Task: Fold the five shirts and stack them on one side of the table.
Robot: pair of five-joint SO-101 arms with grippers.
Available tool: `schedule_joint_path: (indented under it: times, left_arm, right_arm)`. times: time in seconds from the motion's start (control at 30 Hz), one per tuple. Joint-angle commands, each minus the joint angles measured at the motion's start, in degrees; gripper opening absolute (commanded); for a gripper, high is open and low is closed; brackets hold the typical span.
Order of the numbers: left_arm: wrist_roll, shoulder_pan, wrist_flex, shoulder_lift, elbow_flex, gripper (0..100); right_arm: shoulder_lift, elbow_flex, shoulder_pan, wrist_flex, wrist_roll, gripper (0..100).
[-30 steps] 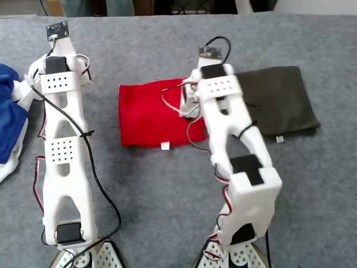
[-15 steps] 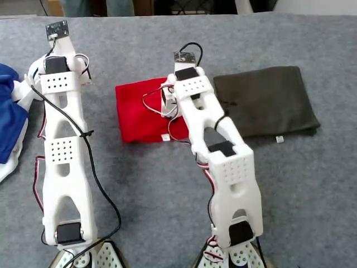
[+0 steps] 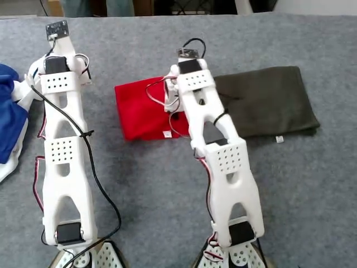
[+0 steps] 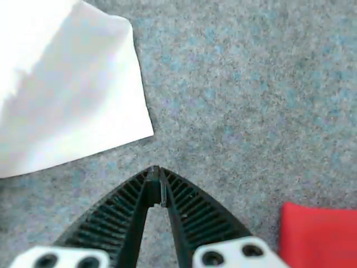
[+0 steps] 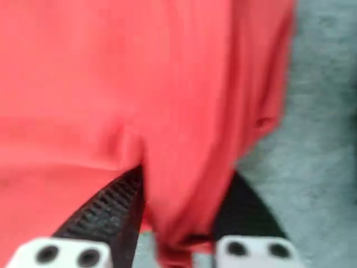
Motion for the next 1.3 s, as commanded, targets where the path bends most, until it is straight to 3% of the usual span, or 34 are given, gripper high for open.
schedule_joint_path:
  times: [0.0,0.43,0.87,1.1,1.27]
  left_arm:
    - [-0.35,-0.4,-0.97,-1.14,-2.77,3]
    - [-0.35,-0.31,-0.97,-0.7,-2.68,3]
    - [-2.73,1.36,-0.97,-0.53,-2.59,3]
    - [-2.73,1.63,-0.97,-0.53,-2.51,3]
    - [-2.73,1.98,-0.97,-0.53,-2.59,3]
  right_arm:
    - [-0.04,-6.64,2.81,3.78,1.85,1.8]
    - [-0.66,-33.1,16.0,8.79,14.59,1.4]
    - [-4.53,-29.85,39.3,8.97,17.85,1.4]
    - [-4.53,-22.2,45.54,8.7,18.64,1.5]
    - [-1.71,-19.47,44.31,8.79,18.73,1.5]
